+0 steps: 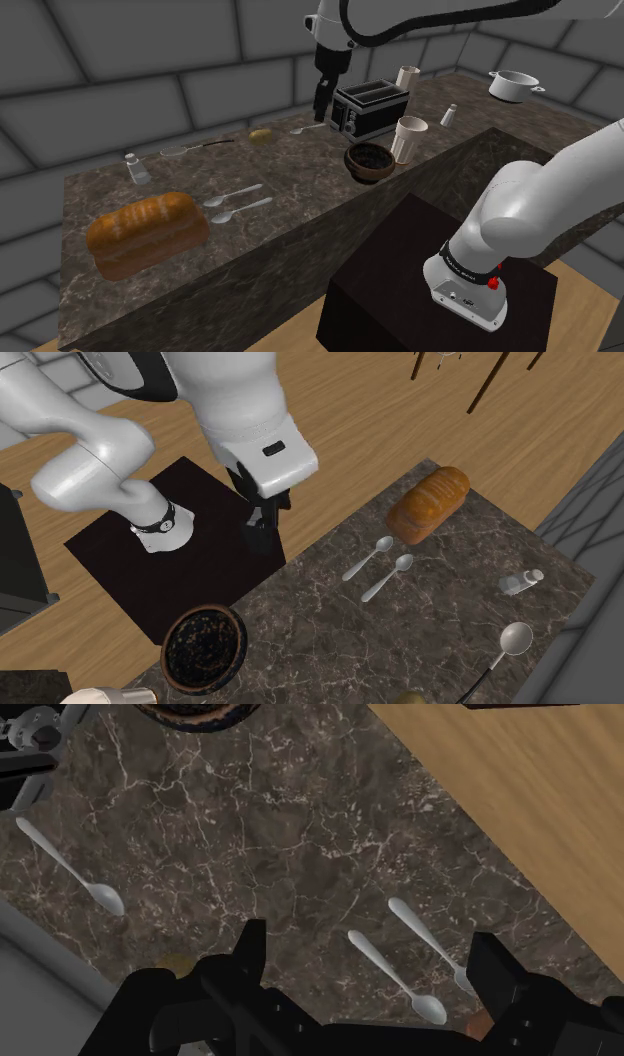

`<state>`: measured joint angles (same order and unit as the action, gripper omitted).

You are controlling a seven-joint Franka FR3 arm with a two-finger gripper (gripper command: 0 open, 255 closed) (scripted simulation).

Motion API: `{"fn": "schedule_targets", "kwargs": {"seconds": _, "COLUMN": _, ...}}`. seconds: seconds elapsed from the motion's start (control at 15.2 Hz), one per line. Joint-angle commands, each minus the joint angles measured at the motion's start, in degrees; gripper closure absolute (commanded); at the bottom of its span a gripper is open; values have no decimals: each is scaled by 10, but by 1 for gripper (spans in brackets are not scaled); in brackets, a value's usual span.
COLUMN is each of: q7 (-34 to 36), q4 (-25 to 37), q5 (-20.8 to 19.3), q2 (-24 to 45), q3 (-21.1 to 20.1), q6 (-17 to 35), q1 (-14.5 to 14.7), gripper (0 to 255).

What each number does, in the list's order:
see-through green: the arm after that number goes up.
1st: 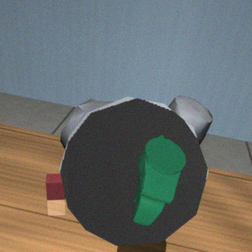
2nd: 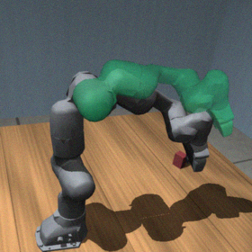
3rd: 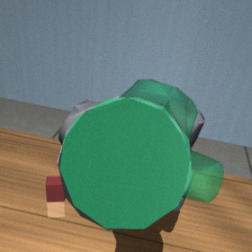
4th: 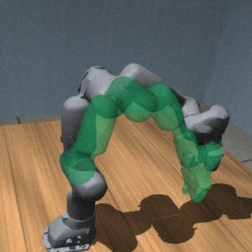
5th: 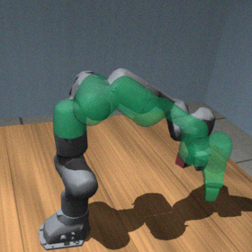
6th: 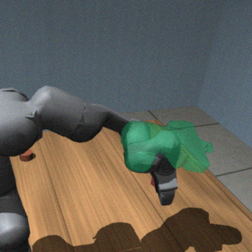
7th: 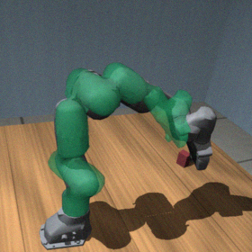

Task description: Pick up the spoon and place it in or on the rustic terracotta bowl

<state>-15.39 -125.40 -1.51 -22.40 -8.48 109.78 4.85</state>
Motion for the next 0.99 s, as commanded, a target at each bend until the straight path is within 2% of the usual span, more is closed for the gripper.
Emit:
{"fn": "schedule_targets", "kwargs": {"seconds": 0.0, "q7": -8, "q4": 9, "q5": -10, "q2": 40, "q3": -10, "q6": 21, "q1": 5, "gripper": 0}}
{"fn": "schedule_targets", "kwargs": {"seconds": 0.4, "q7": -19, "q4": 59, "q5": -49, "q2": 160, "q3": -40, "q6": 60, "q1": 20, "gripper": 0}}
{"fn": "schedule_targets", "kwargs": {"seconds": 0.92, "q7": -23, "q4": 145, "q5": -123, "q2": 323, "q3": -68, "q6": 87, "q1": 51, "gripper": 0}}
